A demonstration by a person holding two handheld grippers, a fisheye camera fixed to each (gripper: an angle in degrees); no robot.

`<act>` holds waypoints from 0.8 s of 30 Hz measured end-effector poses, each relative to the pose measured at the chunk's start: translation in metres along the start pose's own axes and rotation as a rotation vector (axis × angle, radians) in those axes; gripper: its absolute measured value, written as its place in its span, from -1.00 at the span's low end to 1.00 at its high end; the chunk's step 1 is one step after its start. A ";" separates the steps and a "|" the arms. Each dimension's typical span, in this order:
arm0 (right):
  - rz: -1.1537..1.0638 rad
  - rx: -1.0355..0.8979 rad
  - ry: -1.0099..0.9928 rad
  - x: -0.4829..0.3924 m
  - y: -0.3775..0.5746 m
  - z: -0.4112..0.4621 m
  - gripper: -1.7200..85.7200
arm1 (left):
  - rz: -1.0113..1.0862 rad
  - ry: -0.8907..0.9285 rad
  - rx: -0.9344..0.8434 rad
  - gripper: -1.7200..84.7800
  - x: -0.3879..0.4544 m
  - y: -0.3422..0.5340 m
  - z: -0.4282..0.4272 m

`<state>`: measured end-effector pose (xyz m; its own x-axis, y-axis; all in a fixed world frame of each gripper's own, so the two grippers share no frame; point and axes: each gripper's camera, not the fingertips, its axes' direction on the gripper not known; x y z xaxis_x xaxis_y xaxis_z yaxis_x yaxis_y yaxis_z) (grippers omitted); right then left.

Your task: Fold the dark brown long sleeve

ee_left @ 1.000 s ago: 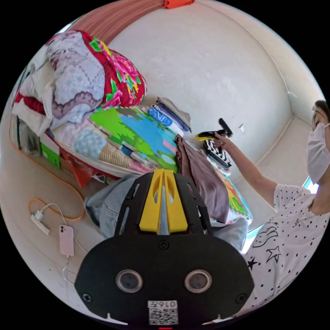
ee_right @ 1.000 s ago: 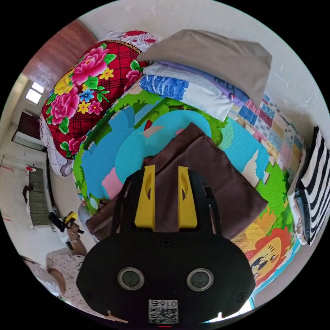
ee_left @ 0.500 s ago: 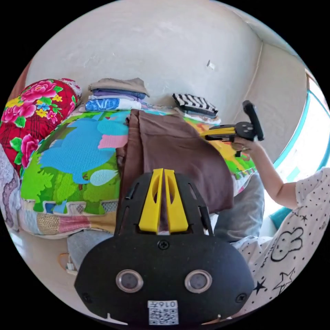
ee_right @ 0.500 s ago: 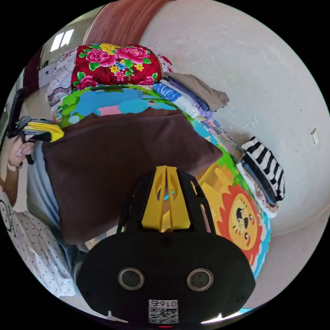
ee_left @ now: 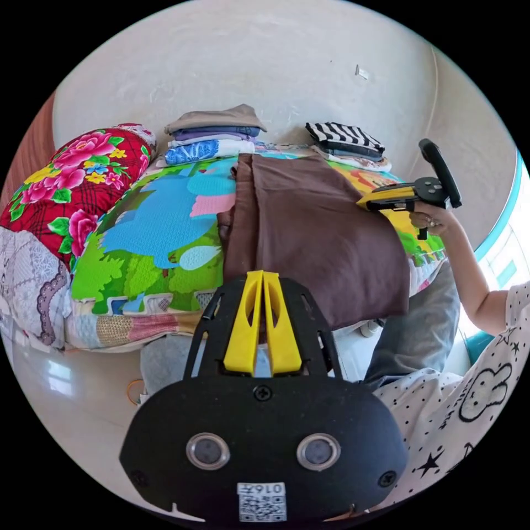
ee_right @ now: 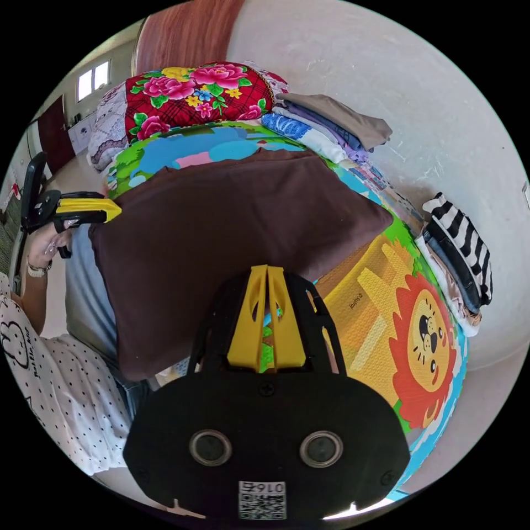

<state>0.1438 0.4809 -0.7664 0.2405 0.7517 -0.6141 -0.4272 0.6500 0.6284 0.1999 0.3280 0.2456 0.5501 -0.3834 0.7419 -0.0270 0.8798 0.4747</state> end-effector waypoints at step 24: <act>0.447 0.157 -0.676 -0.100 0.347 0.139 -0.87 | 0.331 0.277 0.191 -0.85 0.163 0.047 -0.037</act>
<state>0.0920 0.6467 -0.4202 0.5706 0.8154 0.0980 -0.4923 0.2441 0.8355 0.3193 0.3175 0.3714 0.6877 0.0210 0.7257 -0.3770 0.8646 0.3322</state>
